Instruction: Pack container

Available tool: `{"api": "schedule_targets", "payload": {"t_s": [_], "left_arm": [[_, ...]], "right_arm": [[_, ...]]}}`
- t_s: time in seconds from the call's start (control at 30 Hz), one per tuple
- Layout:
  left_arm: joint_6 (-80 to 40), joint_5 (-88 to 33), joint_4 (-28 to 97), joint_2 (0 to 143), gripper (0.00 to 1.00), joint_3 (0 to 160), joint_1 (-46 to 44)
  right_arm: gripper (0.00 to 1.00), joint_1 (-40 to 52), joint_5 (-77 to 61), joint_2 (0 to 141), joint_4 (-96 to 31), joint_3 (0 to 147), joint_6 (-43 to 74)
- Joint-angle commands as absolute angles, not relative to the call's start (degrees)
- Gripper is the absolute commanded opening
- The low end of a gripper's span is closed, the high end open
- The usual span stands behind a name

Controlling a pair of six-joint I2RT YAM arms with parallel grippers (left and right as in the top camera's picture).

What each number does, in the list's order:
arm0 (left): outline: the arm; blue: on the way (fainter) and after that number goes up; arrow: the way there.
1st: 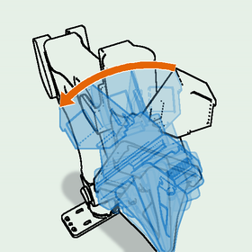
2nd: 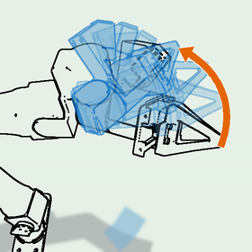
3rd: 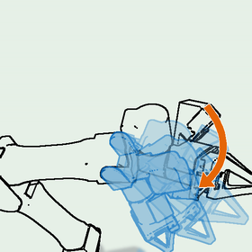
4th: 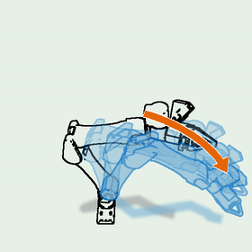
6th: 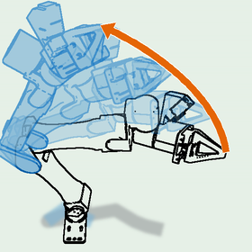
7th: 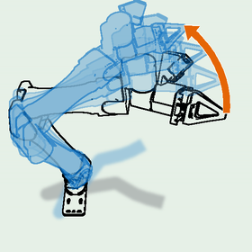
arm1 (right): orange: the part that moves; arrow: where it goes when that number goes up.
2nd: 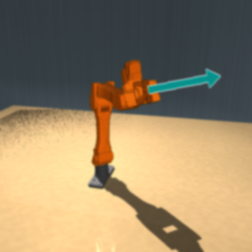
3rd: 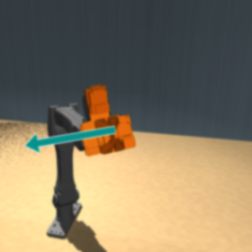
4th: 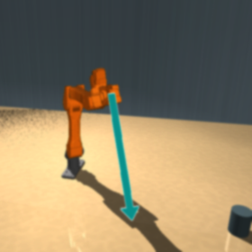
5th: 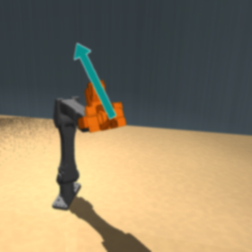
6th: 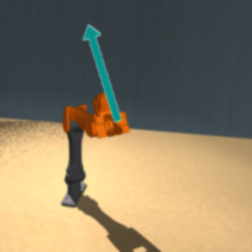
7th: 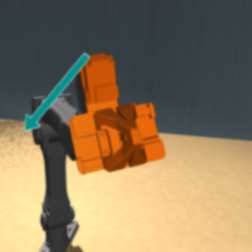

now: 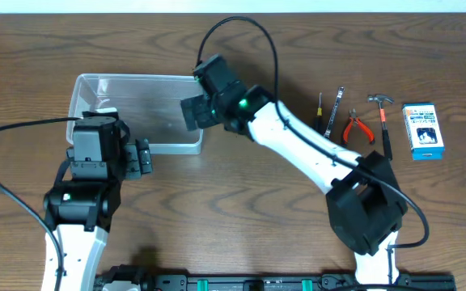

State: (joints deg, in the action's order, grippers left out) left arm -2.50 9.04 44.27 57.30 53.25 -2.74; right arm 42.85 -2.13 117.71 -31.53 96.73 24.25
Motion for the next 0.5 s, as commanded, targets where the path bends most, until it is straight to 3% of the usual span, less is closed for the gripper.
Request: {"api": "schedule_targets", "payload": {"t_s": [0.0, 0.33, 0.47], "left_arm": [[-1.54, 9.65, 44.95, 58.54, 0.98, 54.11, -2.94], [-1.52, 9.67, 44.95, 61.1, 0.98, 54.13, -2.92], [-1.52, 9.67, 44.95, 61.1, 0.98, 54.13, -2.92]], "right_arm": [[0.88, 44.97, 2.33, 117.71, -31.27, 97.93, 29.71], [0.82, 45.82, 7.53, 122.69, -32.42, 97.91, 35.53], [0.69, 45.8, 7.29, 124.64, -32.69, 97.91, 36.4]]}}
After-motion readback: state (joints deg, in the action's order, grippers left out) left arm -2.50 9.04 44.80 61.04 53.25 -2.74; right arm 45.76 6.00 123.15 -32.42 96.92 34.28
